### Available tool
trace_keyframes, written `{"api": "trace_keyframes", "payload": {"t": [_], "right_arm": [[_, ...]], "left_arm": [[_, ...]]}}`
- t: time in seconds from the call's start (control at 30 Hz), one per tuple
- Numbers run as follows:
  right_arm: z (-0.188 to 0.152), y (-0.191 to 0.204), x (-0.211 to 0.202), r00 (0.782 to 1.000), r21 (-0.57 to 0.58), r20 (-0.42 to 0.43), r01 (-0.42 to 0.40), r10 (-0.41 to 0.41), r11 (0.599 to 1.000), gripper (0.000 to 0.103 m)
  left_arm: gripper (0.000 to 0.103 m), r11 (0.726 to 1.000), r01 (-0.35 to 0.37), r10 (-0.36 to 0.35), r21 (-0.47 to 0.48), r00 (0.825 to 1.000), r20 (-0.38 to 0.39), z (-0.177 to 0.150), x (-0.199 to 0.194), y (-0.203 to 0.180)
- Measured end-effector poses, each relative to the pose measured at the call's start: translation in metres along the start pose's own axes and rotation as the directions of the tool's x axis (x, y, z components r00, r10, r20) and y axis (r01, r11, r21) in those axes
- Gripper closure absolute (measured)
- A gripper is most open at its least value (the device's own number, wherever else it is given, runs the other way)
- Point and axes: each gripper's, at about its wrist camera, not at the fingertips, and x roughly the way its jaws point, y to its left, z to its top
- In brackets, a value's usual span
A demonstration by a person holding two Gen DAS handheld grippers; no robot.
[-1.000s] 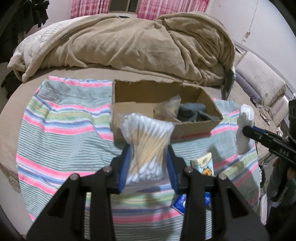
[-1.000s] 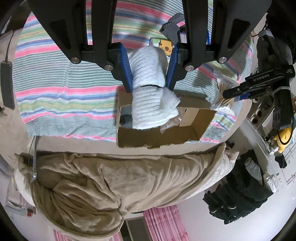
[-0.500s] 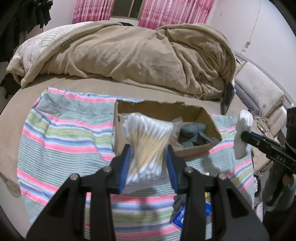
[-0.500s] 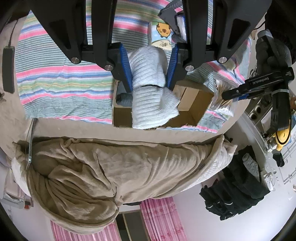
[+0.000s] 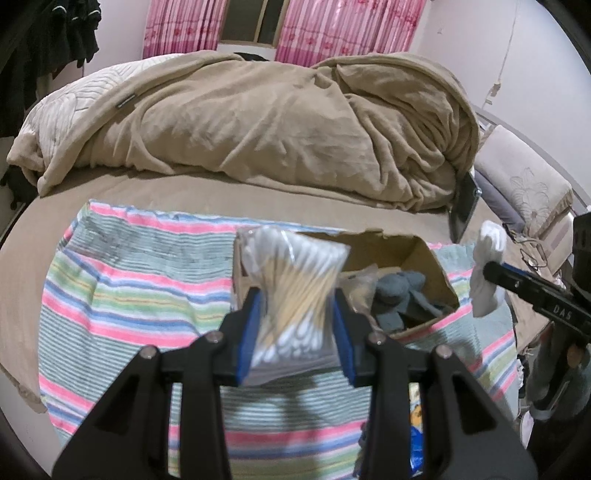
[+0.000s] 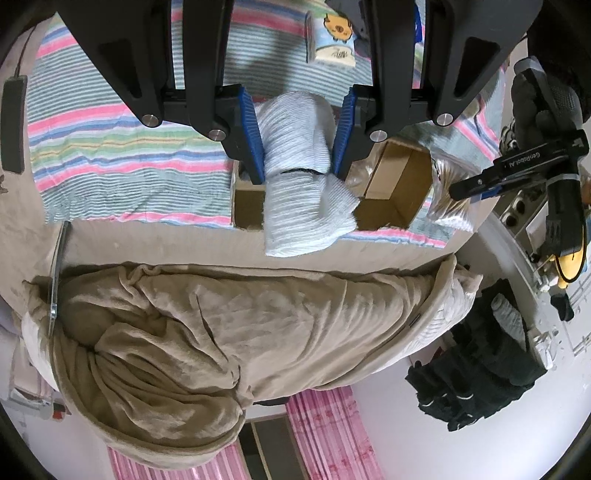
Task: Organize objects
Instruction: 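Carry the swab bag and white sock into the box and release both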
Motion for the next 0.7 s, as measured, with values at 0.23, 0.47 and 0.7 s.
{"api": "trace_keyframes", "payload": {"t": [0.23,0.47,0.7], "right_arm": [[0.007,-0.005,0.020,1.000,0.005,-0.013,-0.002,0.002,1.000,0.064],[0.009,-0.012,0.041,0.999,0.011,-0.038,0.008,-0.008,1.000,0.064],[0.004,-0.019,0.059,0.997,0.032,-0.072,0.012,-0.009,0.999,0.064]], "left_arm": [[0.065,1.000,0.003,-0.003,-0.017,1.000,-0.016,0.004,0.019,0.002],[0.065,1.000,-0.004,0.003,-0.025,0.999,-0.041,0.002,0.041,0.002],[0.065,0.999,-0.002,-0.001,-0.039,0.998,-0.070,0.001,0.059,0.008]]}}
